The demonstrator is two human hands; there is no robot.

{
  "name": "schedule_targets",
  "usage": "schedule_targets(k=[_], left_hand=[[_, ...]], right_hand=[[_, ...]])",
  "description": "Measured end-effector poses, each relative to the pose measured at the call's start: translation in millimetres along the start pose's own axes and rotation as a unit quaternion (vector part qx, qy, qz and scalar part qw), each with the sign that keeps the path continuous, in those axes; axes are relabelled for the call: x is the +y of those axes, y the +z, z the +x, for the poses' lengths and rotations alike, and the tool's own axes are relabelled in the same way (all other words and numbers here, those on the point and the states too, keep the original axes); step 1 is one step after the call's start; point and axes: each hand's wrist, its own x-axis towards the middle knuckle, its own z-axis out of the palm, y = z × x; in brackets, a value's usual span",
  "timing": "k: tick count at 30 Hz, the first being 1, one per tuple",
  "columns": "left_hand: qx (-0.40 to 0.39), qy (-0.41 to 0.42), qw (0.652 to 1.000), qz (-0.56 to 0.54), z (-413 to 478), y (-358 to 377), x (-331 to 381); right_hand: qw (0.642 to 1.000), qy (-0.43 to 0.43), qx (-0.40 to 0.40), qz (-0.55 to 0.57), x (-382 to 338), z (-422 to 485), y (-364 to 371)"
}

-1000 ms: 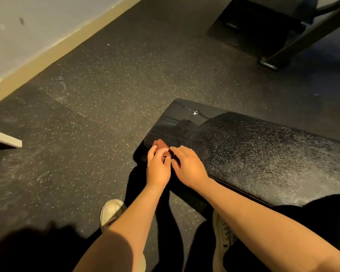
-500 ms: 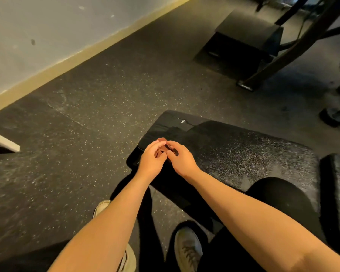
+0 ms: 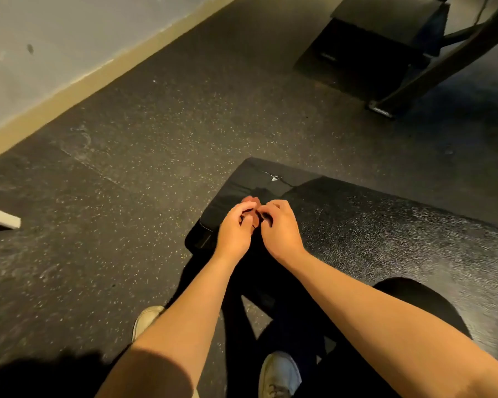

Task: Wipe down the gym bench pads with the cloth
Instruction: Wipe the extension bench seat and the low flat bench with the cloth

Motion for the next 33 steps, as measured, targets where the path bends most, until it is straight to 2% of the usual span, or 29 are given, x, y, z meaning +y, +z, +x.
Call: schedule_targets(k=[6,9,14,17,21,24,29,33], left_hand=[[0.028,-0.026,0.998,-0.039,32,6,5],[0.033,-0.041,0.998,-0.035,52,6,3],[-0.033,-0.054,0.997,0.039,66,8,-7],[-0.015,-0.019,0.997,0.080,79,10,-15],[-0.011,0.016,0.990,0.142,90,21,-32],[-0.009,0.009,0.989,0.147,94,24,-44],[0.015,-0.024,0.994,0.103,104,21,-40],[0.020,-0.031,0.994,0.101,115,24,-37]], right_hand=[[0.995,-0.095,-0.014,0.003,9,27,13],[0.993,-0.102,-0.050,-0.016,16,46,24],[0.984,-0.112,-0.109,-0.085,28,56,17],[0.983,-0.115,-0.093,-0.113,26,67,7],[0.980,-0.096,0.000,-0.175,40,79,-7],[0.981,-0.096,0.039,-0.165,41,77,3],[0.978,-0.158,-0.018,-0.135,34,80,17],[0.958,-0.190,-0.060,-0.204,41,86,13]])
